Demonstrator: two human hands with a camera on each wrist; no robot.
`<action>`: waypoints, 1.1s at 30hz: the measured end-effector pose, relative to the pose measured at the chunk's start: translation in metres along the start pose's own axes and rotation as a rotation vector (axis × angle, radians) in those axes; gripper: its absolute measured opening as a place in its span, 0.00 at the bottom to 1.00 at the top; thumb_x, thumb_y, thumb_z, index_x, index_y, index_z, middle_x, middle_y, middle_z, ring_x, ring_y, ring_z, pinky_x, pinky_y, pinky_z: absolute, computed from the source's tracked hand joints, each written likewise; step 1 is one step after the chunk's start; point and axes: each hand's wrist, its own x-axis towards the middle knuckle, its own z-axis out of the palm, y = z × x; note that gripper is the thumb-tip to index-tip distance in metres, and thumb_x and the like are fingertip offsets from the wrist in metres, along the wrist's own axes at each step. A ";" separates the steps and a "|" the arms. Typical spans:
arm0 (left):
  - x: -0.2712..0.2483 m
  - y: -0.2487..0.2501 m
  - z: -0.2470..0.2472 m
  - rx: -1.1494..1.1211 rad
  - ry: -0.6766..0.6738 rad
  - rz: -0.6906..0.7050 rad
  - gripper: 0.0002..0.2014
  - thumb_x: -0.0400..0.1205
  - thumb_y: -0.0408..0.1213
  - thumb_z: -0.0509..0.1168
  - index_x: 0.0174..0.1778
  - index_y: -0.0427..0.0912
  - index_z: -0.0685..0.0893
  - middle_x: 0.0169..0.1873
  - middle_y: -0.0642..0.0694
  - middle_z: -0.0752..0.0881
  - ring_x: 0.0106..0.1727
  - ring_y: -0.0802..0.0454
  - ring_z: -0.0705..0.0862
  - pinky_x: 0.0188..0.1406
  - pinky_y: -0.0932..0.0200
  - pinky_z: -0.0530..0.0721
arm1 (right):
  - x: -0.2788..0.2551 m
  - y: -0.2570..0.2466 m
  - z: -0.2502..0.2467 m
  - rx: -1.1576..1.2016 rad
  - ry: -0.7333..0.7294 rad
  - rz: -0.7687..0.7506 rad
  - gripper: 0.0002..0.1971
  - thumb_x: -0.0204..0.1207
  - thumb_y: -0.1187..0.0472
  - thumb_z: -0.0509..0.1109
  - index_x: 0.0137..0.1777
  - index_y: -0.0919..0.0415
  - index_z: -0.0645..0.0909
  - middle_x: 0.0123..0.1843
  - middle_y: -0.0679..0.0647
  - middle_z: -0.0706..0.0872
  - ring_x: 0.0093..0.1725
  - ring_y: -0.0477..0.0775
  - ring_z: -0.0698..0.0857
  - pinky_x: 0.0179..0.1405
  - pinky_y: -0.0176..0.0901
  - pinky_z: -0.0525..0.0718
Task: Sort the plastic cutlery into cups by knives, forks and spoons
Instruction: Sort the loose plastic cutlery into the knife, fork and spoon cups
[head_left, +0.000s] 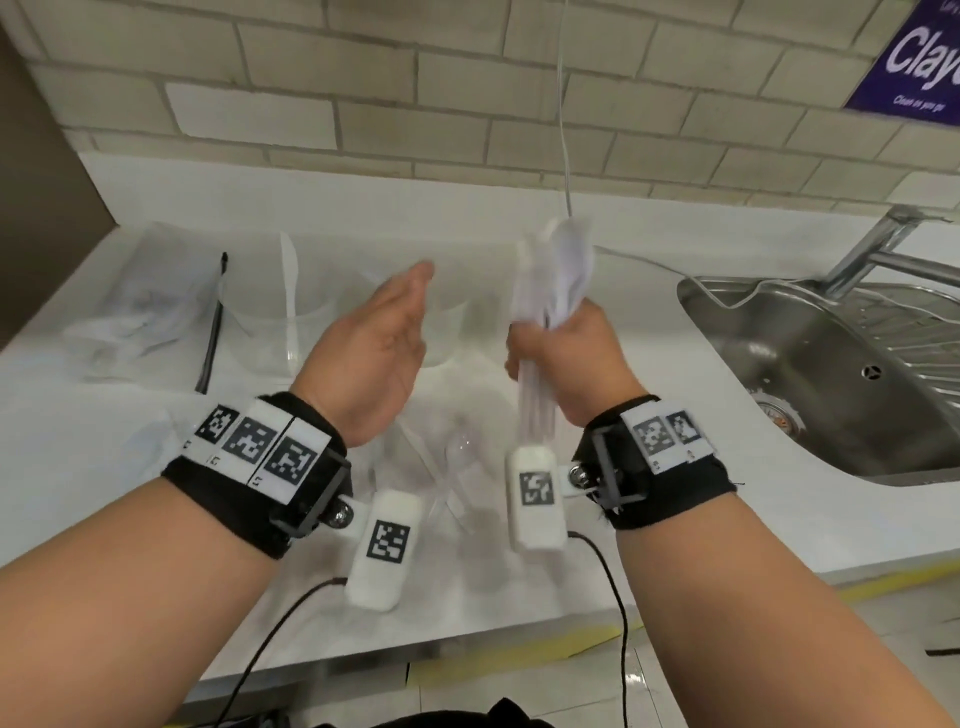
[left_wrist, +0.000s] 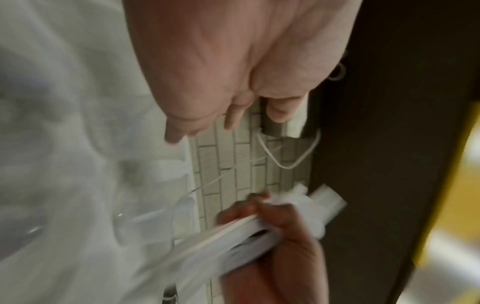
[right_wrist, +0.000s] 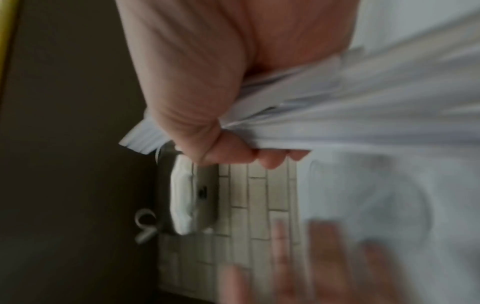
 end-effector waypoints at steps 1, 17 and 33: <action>0.000 -0.004 -0.003 -0.067 0.049 -0.107 0.23 0.87 0.47 0.52 0.79 0.48 0.68 0.80 0.50 0.66 0.81 0.51 0.63 0.79 0.50 0.62 | 0.001 -0.010 0.000 0.223 -0.035 -0.025 0.11 0.61 0.76 0.66 0.42 0.64 0.77 0.26 0.57 0.78 0.24 0.57 0.78 0.30 0.44 0.79; -0.010 -0.011 -0.001 -0.394 -0.029 -0.427 0.21 0.84 0.46 0.55 0.69 0.39 0.80 0.67 0.37 0.83 0.63 0.41 0.83 0.71 0.40 0.76 | -0.014 -0.011 0.058 0.370 -0.179 -0.182 0.17 0.59 0.72 0.74 0.36 0.46 0.88 0.32 0.50 0.84 0.36 0.52 0.84 0.42 0.51 0.83; -0.014 0.018 -0.014 0.199 -0.174 -0.170 0.34 0.69 0.53 0.75 0.65 0.36 0.80 0.48 0.31 0.83 0.37 0.40 0.75 0.29 0.56 0.75 | -0.023 0.004 0.069 0.460 -0.518 0.082 0.08 0.63 0.78 0.64 0.38 0.68 0.79 0.26 0.60 0.77 0.24 0.53 0.78 0.25 0.43 0.79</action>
